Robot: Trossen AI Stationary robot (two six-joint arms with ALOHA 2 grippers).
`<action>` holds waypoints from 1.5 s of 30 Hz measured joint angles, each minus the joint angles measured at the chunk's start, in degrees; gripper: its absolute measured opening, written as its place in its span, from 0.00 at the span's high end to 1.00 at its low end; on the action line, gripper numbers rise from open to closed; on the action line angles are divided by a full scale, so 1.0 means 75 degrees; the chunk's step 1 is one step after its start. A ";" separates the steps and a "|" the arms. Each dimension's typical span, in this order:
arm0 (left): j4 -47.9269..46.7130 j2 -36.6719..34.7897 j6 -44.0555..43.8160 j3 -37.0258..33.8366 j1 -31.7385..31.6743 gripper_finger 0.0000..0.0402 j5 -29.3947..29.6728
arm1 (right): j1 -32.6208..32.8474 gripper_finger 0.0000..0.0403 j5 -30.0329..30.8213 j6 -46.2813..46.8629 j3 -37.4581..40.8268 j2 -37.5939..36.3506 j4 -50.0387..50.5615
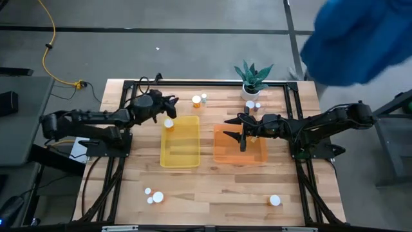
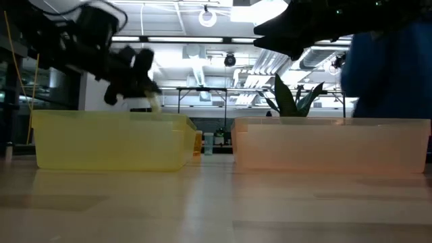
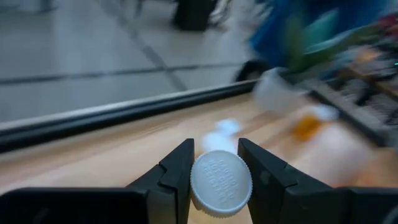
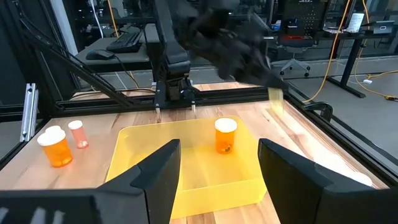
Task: Pick and place medicine bottles into bin by pill shape (circle, oval)
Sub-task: Put the small yellow tablet bottle into the orange bin
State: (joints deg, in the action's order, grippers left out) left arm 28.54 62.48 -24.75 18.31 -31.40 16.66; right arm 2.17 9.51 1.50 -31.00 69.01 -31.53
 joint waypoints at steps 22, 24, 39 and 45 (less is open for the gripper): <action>-0.0233 0.2879 0.1493 0.3022 0.3237 0.75 -0.0697 | 0.0032 0.48 -0.0608 -0.0038 -0.0009 0.0003 -0.1823; -0.0170 0.3562 0.1656 0.3508 0.3329 0.75 -0.0699 | 0.0032 0.48 -0.0614 -0.0038 -0.0009 0.0003 -0.1824; -0.0205 0.6502 0.2326 0.5571 0.3700 0.75 -0.0689 | 0.0032 0.48 -0.0614 -0.0037 -0.0009 0.0003 -0.1772; -0.0506 0.6526 0.2328 0.5572 0.3693 0.75 -0.0687 | 0.0032 0.48 -0.0614 -0.0005 -0.0009 0.0003 -0.1772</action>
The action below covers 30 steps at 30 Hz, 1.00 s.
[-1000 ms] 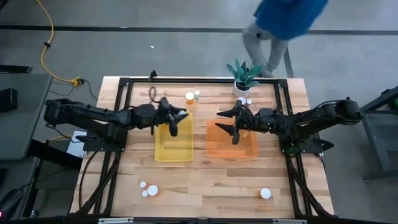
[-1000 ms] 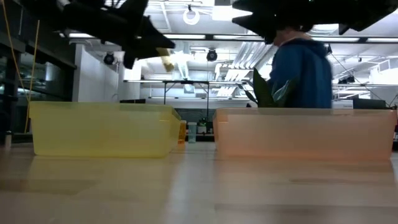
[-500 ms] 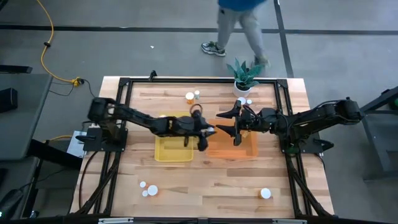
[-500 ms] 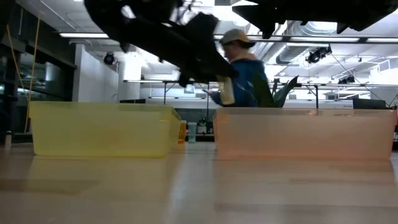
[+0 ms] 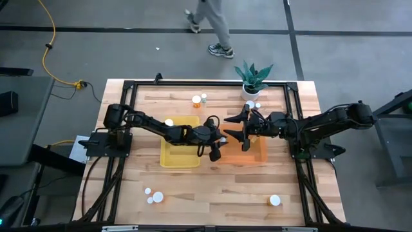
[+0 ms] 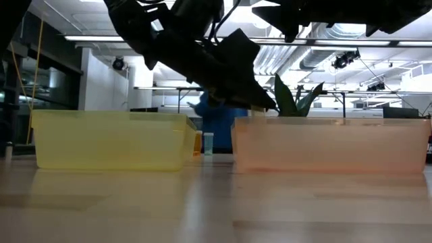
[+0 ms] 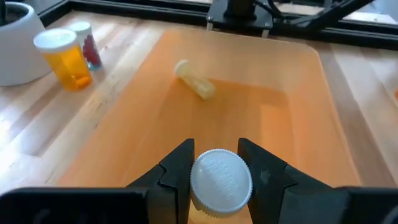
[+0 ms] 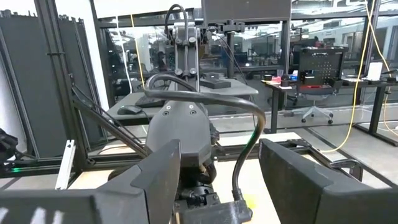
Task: Pick and place medicine bottles into bin by pill shape (circle, oval)
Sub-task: Put the small yellow tablet bottle into the orange bin, then put the small blue capsule bottle into the orange bin
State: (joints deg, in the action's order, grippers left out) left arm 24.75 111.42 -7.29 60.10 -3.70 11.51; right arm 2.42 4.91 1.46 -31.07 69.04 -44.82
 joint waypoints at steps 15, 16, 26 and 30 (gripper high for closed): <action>-0.0352 -0.0001 0.0138 0.0000 0.0000 0.66 -0.0001 | 0.0000 0.48 0.0000 0.0002 0.0000 0.0000 0.0000; -0.0354 -0.0001 0.0146 0.0000 0.0000 0.64 -0.0001 | 0.0000 0.48 0.0000 0.0002 0.0000 0.0000 0.0000; -0.1819 -0.1037 0.0458 0.0000 -0.0139 0.43 0.0215 | 0.0000 0.48 -0.0002 0.0017 0.0003 0.0000 0.0114; -0.2820 -0.2171 0.0338 -0.0221 -0.0260 0.39 0.0927 | 0.0000 0.48 -0.0130 0.0011 0.0003 0.0000 0.0114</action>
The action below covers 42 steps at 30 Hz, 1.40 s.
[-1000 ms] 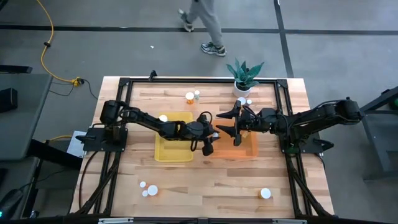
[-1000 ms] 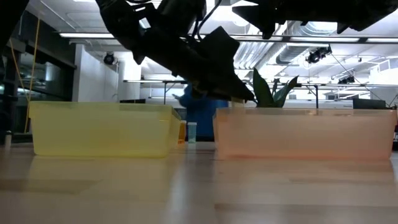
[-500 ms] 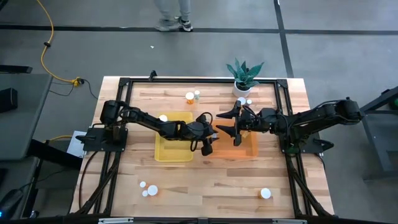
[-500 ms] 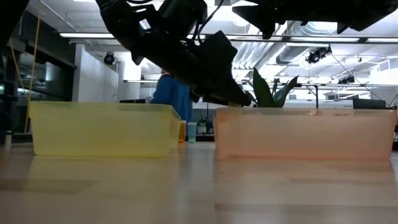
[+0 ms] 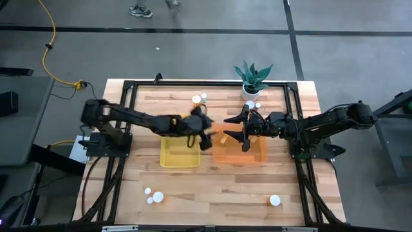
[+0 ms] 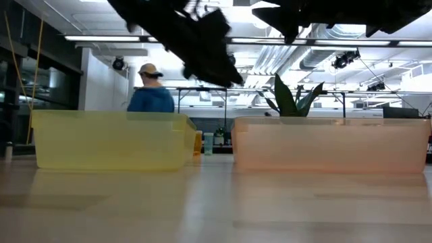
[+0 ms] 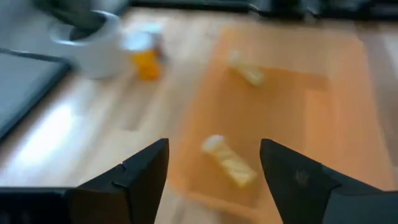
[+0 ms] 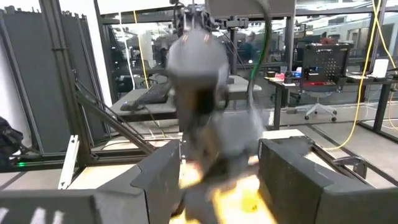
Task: Pick and place medicine bottles into bin by pill shape (circle, oval)
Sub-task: Put the small blue capsule bottle into the orange bin
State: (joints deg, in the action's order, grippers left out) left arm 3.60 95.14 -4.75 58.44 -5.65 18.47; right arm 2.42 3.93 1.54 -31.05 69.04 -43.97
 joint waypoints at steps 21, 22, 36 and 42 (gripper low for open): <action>0.5219 -0.6910 0.0505 -0.5663 0.0263 0.40 -0.1269 | -0.0020 0.48 -0.0126 -0.0191 0.0006 0.0000 -0.0066; 0.5220 -0.6936 0.0466 -0.5690 0.0262 0.40 -0.1322 | -0.0020 0.48 -0.0129 -0.0203 0.0006 0.0000 -0.0059; 0.5161 -0.6893 0.0665 -0.5710 0.0257 0.40 -0.1195 | -0.0020 0.48 -0.0127 -0.0130 0.0006 0.0000 0.0015; 0.5157 -0.6893 0.0665 -0.5710 0.0257 0.40 -0.1087 | -0.0020 0.48 0.0211 0.0139 0.0006 0.0000 0.0219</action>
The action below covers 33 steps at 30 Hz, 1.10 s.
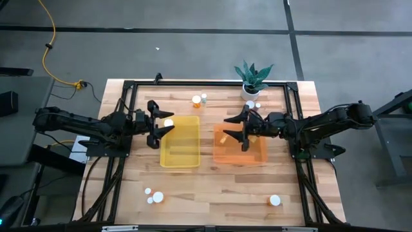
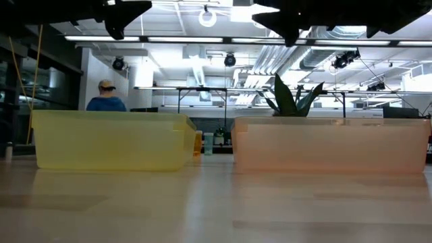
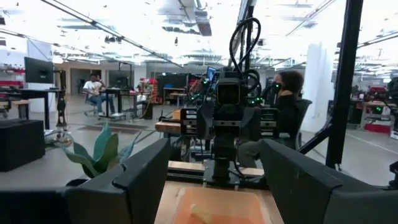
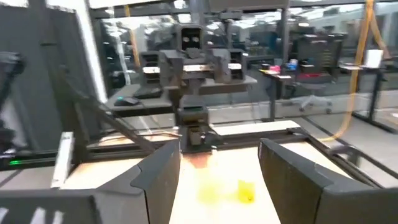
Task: Pick and place medicine bottles into bin by pill shape (circle, oval)
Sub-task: Put the small blue capsule bottle into the orange bin
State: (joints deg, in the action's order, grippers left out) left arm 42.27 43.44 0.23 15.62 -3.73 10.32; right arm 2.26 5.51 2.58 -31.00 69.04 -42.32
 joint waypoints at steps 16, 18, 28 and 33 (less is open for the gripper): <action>-0.0059 0.0000 -0.0204 0.0000 0.0000 0.40 0.0791 | -0.0815 0.48 0.3836 0.4095 -0.1559 0.0003 0.8182; -0.0060 0.0000 -0.0204 0.0000 0.0000 0.40 0.0791 | -0.0828 0.48 0.4256 0.4941 -0.1678 0.0003 0.9200; -0.0060 0.0000 -0.0204 0.0003 0.0000 0.40 0.0791 | -0.1475 0.48 0.5353 0.7790 -0.1415 0.0064 1.1182; -0.0088 0.0002 -0.0204 0.0003 0.0000 0.40 0.0791 | -0.2208 0.48 0.4913 0.7346 -0.0960 0.0344 1.0339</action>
State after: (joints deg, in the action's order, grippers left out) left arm 41.61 43.46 -1.30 15.64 -3.73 16.25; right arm -14.30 42.36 57.67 -38.20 71.62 35.22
